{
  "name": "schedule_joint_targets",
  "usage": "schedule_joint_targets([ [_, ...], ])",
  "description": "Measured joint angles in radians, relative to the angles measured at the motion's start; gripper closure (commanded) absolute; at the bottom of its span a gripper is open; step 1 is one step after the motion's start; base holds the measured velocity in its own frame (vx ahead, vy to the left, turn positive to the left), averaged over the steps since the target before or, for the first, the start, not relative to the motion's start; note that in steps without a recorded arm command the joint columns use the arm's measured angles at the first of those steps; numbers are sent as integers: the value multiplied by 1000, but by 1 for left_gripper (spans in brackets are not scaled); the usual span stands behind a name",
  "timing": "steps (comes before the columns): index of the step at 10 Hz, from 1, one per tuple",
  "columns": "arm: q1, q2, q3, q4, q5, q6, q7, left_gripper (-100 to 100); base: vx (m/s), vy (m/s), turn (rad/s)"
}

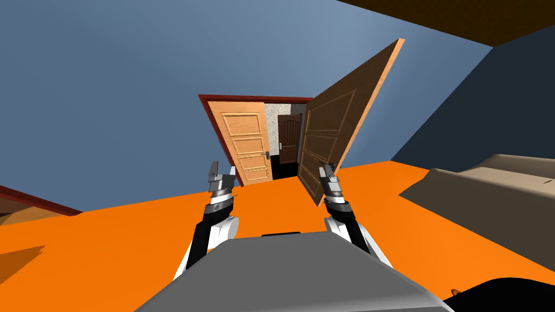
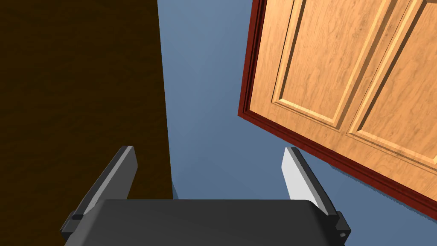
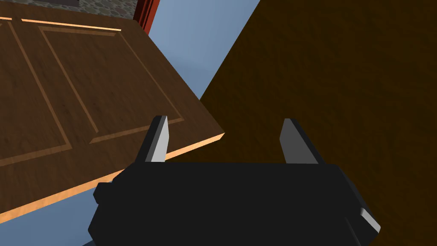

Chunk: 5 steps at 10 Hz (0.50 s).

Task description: Pull the door open

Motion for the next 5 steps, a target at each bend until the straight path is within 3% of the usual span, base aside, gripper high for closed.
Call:
schedule_joint_targets([
  [5,-32,28,14,85,1,6,4,-100,189,-6,-21],
])
